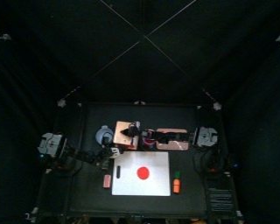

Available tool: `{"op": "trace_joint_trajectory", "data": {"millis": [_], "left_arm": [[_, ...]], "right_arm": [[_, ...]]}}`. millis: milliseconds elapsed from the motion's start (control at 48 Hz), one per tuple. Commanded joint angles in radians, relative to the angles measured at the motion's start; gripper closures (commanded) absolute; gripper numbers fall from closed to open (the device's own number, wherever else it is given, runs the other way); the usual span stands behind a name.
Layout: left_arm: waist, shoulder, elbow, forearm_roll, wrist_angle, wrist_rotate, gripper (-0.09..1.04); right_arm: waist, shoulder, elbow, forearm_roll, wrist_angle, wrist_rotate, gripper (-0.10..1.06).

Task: Get the cutter from the drawer then cut the dough then place the extra dough in the bowl
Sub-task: Open the drawer

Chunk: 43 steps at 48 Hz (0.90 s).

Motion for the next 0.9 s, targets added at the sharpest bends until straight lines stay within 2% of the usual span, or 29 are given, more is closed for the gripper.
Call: {"op": "trace_joint_trajectory", "data": {"millis": [21, 583, 896], "left_arm": [[-0.006, -0.009, -0.011, 0.014, -0.002, 0.005, 0.35], [-0.117, 0.025, -0.048, 0.002, 0.032, 0.002, 0.35], [-0.196, 0.018, -0.048, -0.054, 0.055, 0.002, 0.35]], "right_arm": [[0.003, 0.003, 0.015, -0.003, 0.028, -0.003, 1.02], [0.006, -0.008, 0.040, -0.005, 0.038, -0.003, 1.02], [0.000, -0.008, 0.031, -0.002, 0.048, -0.003, 1.02]]}}
